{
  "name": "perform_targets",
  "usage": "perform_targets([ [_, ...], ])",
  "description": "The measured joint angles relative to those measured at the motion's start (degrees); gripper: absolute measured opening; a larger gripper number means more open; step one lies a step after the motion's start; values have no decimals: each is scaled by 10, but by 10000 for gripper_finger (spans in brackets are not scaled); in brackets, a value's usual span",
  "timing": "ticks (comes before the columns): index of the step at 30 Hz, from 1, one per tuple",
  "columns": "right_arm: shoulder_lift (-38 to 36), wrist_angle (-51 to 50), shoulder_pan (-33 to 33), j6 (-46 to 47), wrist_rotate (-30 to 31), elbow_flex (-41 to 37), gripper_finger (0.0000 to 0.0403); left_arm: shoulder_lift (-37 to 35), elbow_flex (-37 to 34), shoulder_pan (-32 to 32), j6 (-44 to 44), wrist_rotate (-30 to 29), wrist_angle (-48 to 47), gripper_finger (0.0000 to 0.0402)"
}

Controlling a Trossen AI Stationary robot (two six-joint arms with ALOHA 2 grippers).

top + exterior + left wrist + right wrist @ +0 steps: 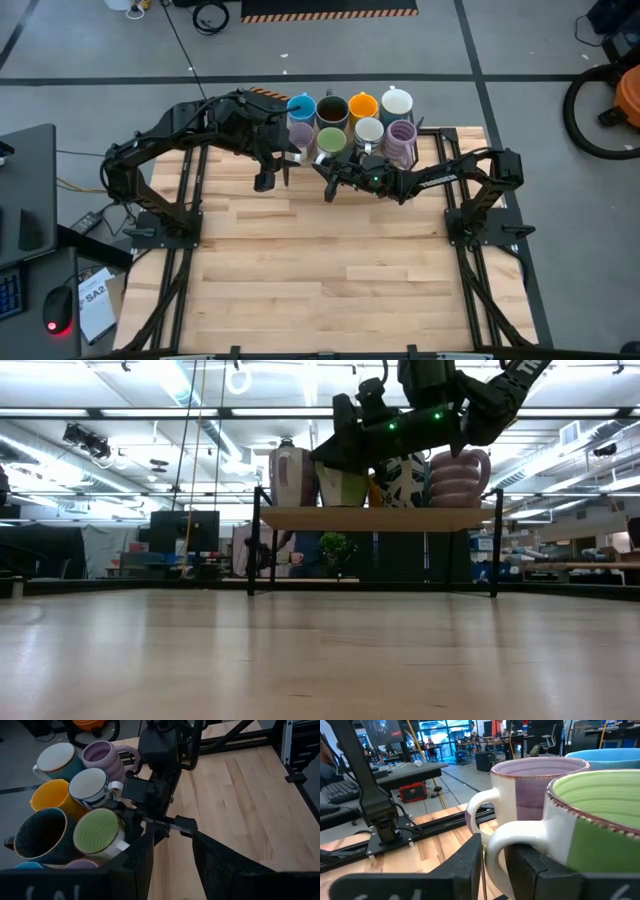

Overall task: Place coffee mugs
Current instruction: Put the green mug on the shelf

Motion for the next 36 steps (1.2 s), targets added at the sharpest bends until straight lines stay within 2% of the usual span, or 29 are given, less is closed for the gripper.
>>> perform_targets([
  [16,0,-6,-3,-14,-12,0,104,0,0,0,-9,0,0,142],
  [26,0,-13,-2,-14,-14,0,149,0,0,-1,-12,0,0,142],
  [36,0,-17,12,-25,35,0,152,0,0,-1,-12,0,0,142],
])
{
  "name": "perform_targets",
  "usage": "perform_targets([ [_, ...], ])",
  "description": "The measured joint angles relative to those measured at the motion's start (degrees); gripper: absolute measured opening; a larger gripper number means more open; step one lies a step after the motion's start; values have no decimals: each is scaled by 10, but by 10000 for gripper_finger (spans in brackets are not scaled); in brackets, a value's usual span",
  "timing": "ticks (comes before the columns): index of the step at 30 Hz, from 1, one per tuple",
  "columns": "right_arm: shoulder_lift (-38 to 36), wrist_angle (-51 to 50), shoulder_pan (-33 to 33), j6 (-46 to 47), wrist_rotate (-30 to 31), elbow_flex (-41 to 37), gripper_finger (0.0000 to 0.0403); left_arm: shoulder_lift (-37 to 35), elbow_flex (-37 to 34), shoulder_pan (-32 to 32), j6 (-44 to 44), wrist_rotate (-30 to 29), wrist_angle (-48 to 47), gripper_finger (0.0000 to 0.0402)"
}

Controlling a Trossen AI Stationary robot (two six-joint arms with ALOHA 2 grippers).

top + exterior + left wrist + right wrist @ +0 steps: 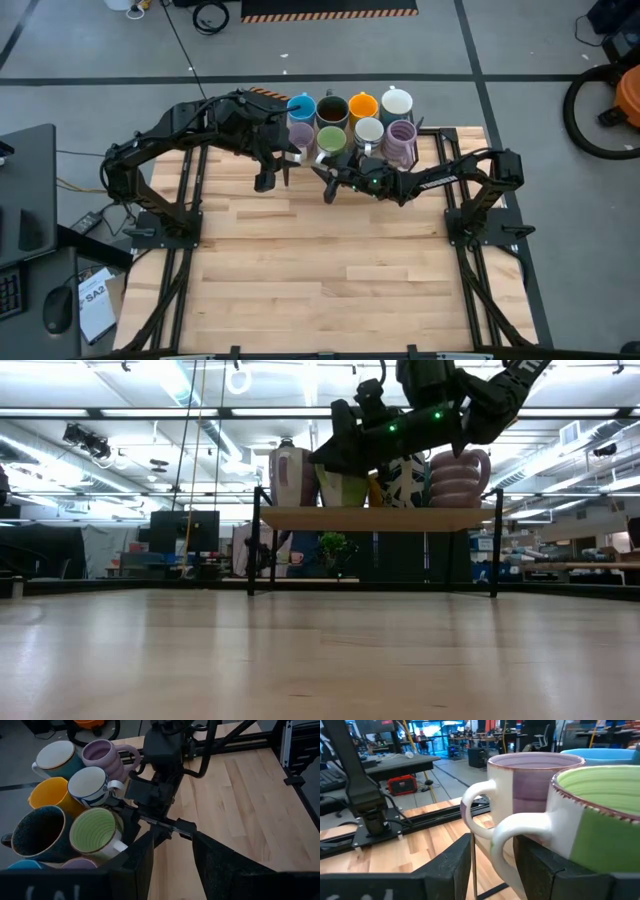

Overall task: Place coffee mugs
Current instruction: Put the green mug on the shelf

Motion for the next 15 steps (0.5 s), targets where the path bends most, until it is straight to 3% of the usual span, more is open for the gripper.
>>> perform_targets([
  [15,-12,-30,1,-2,13,0,152,-1,0,0,0,0,-2,142],
])
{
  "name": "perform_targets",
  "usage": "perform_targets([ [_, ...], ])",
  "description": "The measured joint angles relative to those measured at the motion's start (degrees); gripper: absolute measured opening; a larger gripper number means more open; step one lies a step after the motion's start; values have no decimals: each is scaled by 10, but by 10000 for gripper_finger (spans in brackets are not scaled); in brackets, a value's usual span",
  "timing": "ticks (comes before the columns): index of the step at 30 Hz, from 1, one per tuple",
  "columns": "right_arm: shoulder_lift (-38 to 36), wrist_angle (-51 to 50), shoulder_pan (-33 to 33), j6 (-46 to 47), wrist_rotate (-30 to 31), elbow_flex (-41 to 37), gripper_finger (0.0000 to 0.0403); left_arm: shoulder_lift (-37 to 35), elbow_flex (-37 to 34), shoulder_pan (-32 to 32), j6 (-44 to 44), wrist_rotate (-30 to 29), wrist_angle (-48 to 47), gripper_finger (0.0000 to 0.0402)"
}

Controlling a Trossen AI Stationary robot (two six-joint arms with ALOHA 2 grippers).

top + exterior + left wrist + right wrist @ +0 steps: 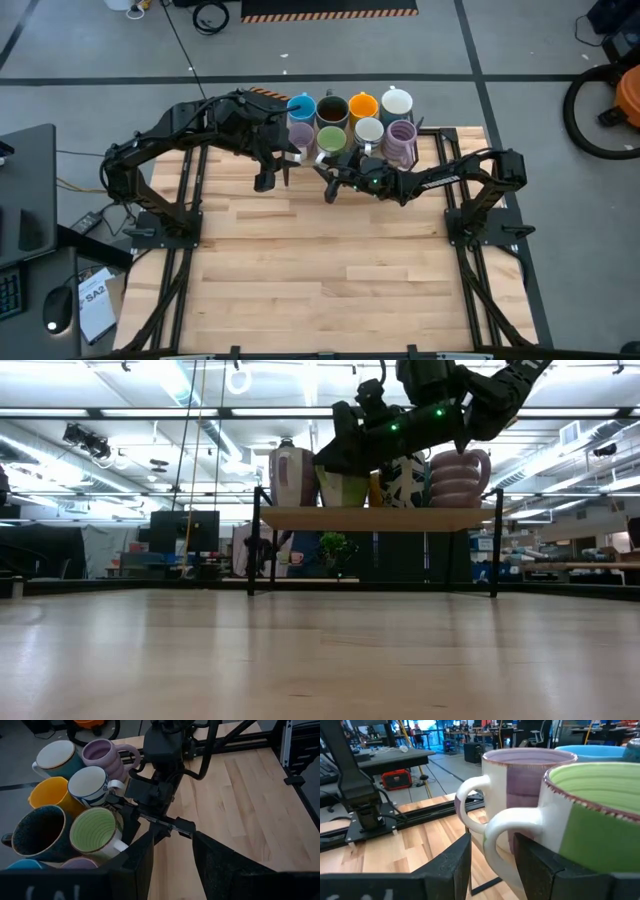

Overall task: Place coffee mugs
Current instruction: Put the green mug on the shelf

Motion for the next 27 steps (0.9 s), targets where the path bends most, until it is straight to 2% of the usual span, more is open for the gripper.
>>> perform_targets([
  [12,0,-17,3,-2,-3,0,159,0,0,0,0,0,-1,142],
  [27,0,-19,3,-9,-15,0,223,0,0,0,-5,0,-1,142],
])
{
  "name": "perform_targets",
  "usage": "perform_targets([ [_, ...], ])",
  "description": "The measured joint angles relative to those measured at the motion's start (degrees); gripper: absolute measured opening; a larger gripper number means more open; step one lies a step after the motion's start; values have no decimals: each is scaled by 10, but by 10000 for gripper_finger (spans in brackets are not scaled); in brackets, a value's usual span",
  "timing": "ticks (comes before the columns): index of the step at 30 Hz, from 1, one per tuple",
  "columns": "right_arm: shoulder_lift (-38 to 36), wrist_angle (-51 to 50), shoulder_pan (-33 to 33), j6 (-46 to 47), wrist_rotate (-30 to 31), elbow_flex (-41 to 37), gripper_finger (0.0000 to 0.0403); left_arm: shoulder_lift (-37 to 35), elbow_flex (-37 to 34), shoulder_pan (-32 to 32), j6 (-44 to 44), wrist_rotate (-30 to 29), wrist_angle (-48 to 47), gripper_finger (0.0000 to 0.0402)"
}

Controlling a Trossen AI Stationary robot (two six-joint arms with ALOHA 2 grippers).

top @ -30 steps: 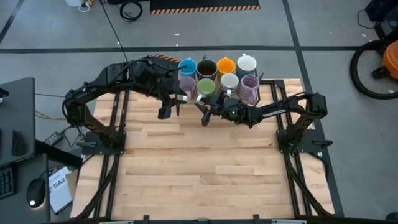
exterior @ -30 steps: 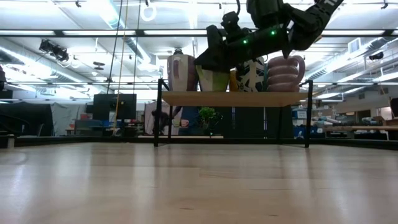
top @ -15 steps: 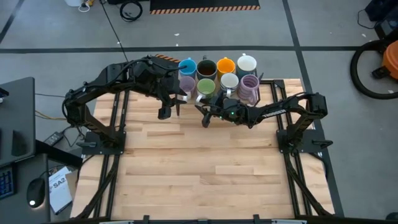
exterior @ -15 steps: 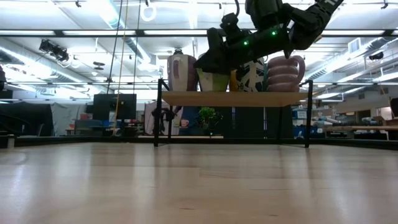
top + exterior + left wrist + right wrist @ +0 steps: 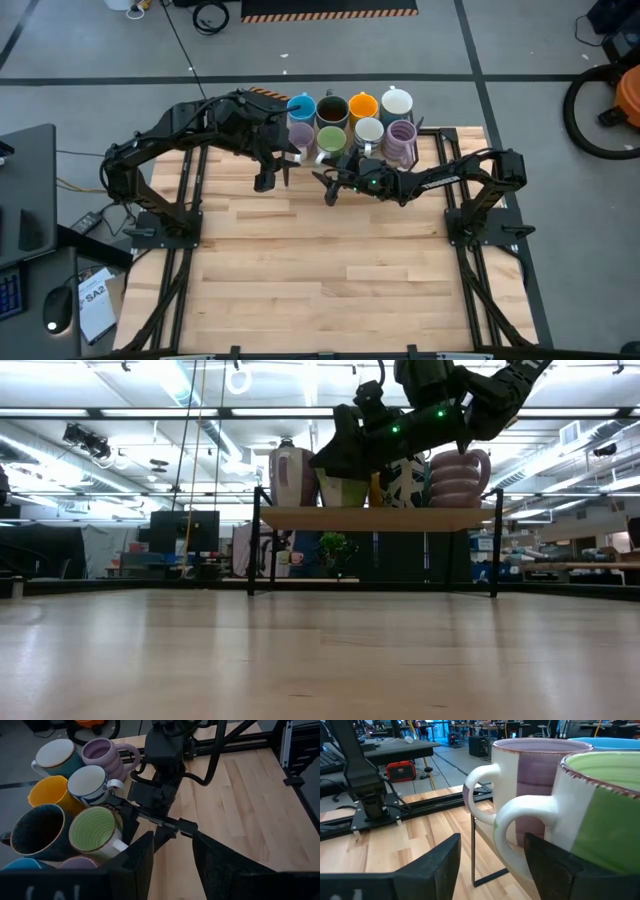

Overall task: Place coffee mugs
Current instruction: Put the green mug on the shelf

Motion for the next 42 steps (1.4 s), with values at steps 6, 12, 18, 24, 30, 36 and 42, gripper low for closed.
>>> perform_targets([
  [6,0,0,0,-4,-1,0,241,0,0,0,-6,0,0,142],
  [12,0,0,0,-4,-1,0,251,0,0,0,-7,0,0,142],
  [18,0,0,0,-7,-3,0,262,0,0,0,-10,0,0,142],
  [24,0,0,-1,-6,-4,0,277,0,0,0,-10,0,0,142],
  [30,0,0,-3,-2,-4,0,295,0,0,0,-10,0,0,142],
  [36,0,0,-4,-2,-4,0,314,1,0,0,-10,0,0,142],
  [42,0,-1,-3,-7,-15,0,318,1,0,0,-11,0,0,142],
])
